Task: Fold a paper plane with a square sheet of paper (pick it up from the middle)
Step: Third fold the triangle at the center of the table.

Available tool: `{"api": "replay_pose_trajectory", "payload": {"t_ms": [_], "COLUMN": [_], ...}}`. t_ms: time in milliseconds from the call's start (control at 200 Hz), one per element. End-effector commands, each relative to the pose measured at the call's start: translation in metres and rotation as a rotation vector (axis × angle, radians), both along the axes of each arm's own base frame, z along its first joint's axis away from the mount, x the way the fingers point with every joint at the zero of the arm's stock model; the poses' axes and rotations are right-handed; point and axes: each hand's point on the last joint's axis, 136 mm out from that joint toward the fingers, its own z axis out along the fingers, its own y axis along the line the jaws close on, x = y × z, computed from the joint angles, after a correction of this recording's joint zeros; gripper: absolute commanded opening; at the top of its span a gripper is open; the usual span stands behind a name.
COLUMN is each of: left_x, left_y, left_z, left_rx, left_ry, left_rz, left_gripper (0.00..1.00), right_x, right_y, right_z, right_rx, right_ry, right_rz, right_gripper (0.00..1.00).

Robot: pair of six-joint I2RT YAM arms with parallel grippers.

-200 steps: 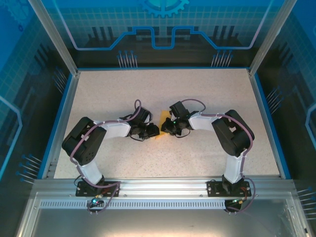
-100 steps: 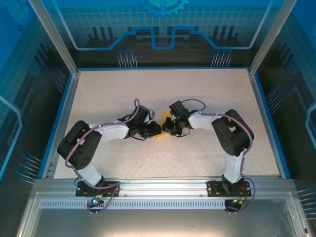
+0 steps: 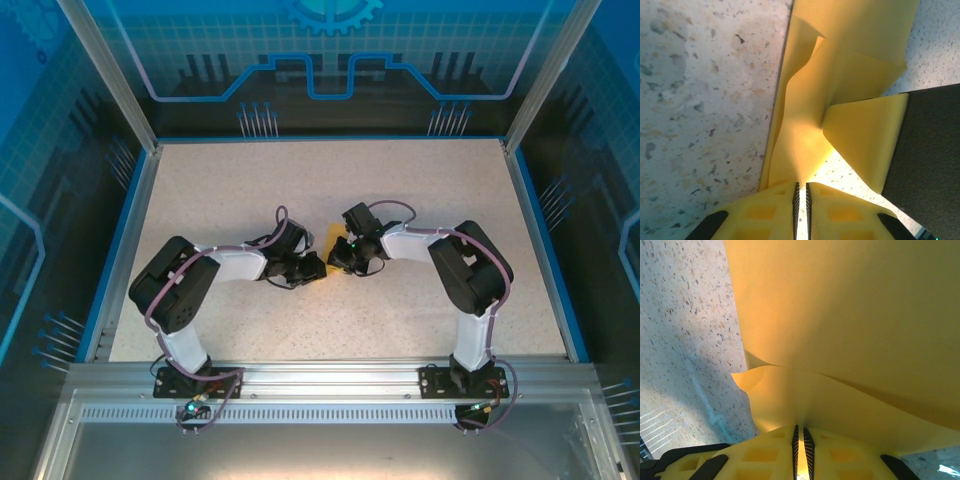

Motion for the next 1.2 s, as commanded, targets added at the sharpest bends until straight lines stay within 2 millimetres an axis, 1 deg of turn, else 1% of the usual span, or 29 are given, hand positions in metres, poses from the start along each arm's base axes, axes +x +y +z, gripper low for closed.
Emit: {"api": "replay_pose_trajectory", "payload": {"t_ms": [0, 175, 260, 305, 430, 500, 575, 625, 735, 910, 1040, 1150, 1195], "left_x": [-0.001, -0.006, -0.004, -0.003, -0.005, -0.007, -0.010, -0.011, -0.011, -0.007, -0.009, -0.012, -0.013], "left_y": [0.010, 0.023, 0.026, 0.022, 0.004, -0.002, -0.006, -0.008, -0.004, 0.007, 0.019, 0.029, 0.029], "left_z": [-0.012, -0.020, -0.013, -0.005, 0.016, 0.024, 0.026, 0.024, 0.011, -0.006, -0.018, -0.023, -0.020], "left_rx": [0.081, 0.146, 0.150, 0.125, -0.004, -0.050, -0.065, -0.060, -0.015, 0.070, 0.141, 0.185, 0.183], "left_ry": [0.009, 0.015, -0.007, -0.022, -0.053, -0.061, -0.062, -0.056, -0.027, 0.004, 0.029, 0.040, 0.036], "left_rz": [0.007, 0.027, 0.036, 0.030, -0.008, -0.019, -0.030, -0.036, -0.023, 0.018, 0.049, 0.069, 0.069], "left_gripper": [0.16, 0.16, 0.16, 0.16, 0.18, 0.19, 0.19, 0.19, 0.19, 0.18, 0.18, 0.18, 0.18], "right_x": [-0.025, -0.025, -0.025, -0.024, -0.024, -0.025, -0.025, -0.025, -0.026, -0.026, -0.026, -0.027, -0.027], "right_y": [-0.032, -0.035, -0.035, -0.035, -0.035, -0.035, -0.034, -0.035, -0.034, -0.035, -0.036, -0.036, -0.036], "right_z": [-0.043, -0.043, -0.044, -0.044, -0.044, -0.044, -0.045, -0.045, -0.047, -0.047, -0.047, -0.047, -0.047], "right_rx": [-0.154, -0.163, -0.165, -0.162, -0.163, -0.163, -0.164, -0.164, -0.165, -0.168, -0.171, -0.174, -0.173], "right_ry": [0.141, 0.143, 0.144, 0.142, 0.142, 0.143, 0.143, 0.144, 0.149, 0.151, 0.150, 0.150, 0.151], "right_rz": [-0.042, -0.046, -0.044, -0.043, -0.043, -0.042, -0.041, -0.040, -0.040, -0.041, -0.038, -0.037, -0.037], "right_gripper": [0.16, 0.16, 0.16, 0.16, 0.16, 0.16, 0.16, 0.16, 0.16, 0.16, 0.16, 0.16, 0.17]}}
